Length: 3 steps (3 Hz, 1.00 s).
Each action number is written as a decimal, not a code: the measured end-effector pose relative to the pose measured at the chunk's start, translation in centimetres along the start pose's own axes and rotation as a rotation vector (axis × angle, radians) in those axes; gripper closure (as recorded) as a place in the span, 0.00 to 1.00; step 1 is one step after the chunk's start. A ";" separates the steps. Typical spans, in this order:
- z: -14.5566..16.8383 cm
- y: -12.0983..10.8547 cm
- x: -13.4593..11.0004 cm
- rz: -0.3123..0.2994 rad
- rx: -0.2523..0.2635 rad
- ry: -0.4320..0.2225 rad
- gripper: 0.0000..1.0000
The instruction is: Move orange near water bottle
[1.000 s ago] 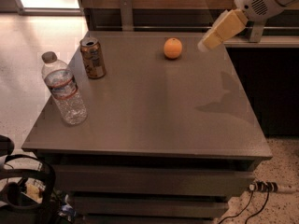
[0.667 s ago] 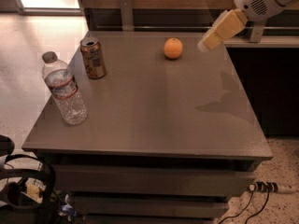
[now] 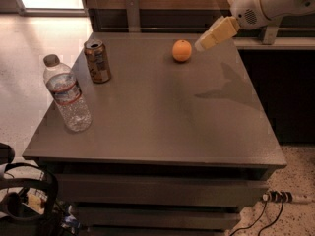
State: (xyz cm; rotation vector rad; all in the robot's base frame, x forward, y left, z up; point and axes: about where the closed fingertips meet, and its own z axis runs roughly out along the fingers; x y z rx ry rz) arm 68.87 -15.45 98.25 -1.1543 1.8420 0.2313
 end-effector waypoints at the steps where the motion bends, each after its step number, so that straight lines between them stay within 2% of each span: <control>1: 6.8 -3.3 0.1 0.059 0.021 -0.166 0.00; 2: 9.5 -4.3 0.0 0.092 0.019 -0.212 0.00; 3: 13.2 -4.1 0.3 0.131 -0.002 -0.196 0.00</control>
Offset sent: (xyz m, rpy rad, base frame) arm 0.1180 0.0357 -0.0504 0.2868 -0.0865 -0.0185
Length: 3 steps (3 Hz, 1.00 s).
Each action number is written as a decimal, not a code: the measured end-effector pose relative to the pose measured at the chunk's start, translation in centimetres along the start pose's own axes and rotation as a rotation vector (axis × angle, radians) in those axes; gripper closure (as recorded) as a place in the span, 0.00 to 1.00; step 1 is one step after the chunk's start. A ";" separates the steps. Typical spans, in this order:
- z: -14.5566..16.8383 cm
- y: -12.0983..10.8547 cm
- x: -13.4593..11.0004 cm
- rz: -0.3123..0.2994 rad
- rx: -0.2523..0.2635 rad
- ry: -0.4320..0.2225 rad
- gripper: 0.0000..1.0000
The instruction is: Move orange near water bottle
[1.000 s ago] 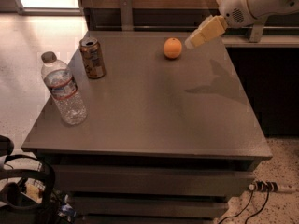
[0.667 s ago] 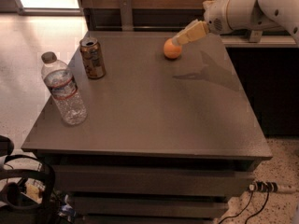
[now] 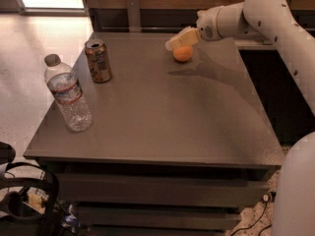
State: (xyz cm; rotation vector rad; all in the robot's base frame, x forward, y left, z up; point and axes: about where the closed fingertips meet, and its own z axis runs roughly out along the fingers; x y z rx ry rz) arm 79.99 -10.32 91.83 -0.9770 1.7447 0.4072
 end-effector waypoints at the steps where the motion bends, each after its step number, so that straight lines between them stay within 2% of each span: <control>1: 2.7 0.6 1.6 0.037 -0.019 0.043 0.00; 2: 4.8 1.1 3.6 0.071 -0.037 0.090 0.00; 3: 5.5 1.2 5.7 0.114 -0.039 0.125 0.03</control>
Offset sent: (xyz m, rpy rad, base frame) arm 0.0255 0.0284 -0.0782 -0.0370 0.1818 -0.0256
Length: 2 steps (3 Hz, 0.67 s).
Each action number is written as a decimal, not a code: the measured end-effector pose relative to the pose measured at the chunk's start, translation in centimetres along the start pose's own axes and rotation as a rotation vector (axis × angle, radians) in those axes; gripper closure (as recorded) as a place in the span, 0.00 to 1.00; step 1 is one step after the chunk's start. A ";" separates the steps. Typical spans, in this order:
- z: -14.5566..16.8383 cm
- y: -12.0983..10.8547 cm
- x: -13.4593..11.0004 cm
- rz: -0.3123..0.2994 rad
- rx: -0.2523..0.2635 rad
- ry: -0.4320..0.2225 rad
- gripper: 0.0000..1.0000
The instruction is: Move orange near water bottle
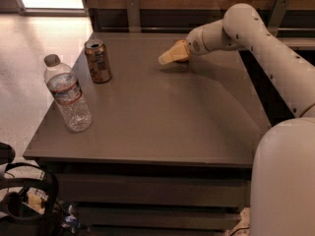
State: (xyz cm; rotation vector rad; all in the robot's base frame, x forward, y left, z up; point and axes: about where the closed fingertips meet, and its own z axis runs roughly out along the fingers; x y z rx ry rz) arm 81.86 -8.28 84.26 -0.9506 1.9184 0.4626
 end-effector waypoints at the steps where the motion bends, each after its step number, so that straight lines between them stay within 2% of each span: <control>1: 0.2 -0.2 1.2 0.026 0.004 0.009 0.34; 2: 0.6 0.1 1.2 0.025 -0.003 0.011 0.65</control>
Offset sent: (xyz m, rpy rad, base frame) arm -0.0007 -0.0053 -0.0083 0.0053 0.0163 -0.0154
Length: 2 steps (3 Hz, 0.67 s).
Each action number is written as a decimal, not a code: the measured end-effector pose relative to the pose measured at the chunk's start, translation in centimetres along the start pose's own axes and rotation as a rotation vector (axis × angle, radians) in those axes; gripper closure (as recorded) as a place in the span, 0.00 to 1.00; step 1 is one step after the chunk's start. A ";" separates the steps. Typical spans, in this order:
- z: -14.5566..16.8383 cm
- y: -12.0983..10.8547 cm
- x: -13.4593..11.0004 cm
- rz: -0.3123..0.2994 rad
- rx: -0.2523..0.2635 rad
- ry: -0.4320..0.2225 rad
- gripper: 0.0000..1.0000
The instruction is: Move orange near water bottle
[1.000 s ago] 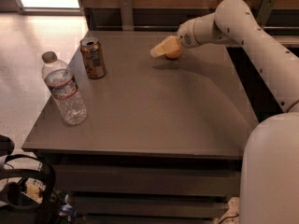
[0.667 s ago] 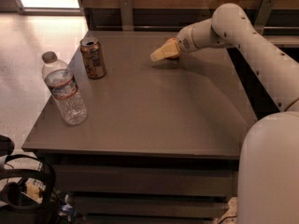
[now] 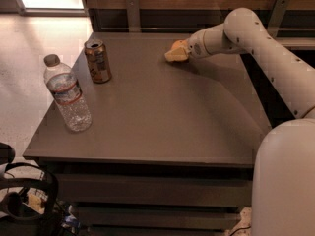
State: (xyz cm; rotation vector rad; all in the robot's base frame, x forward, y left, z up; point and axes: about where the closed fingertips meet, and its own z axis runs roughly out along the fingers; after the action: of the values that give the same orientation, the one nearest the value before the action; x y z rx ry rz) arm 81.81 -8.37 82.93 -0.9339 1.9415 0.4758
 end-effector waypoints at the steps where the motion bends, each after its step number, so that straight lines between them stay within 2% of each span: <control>1: 0.3 0.1 0.1 0.000 -0.004 0.001 0.87; 2: 0.5 0.3 0.1 0.001 -0.008 0.003 1.00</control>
Offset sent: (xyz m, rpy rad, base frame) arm 0.0001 0.0020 -0.0016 0.0003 0.0022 0.0026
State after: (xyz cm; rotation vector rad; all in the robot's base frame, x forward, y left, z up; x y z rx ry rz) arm 81.84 -7.87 82.53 -0.9397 1.9436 0.4835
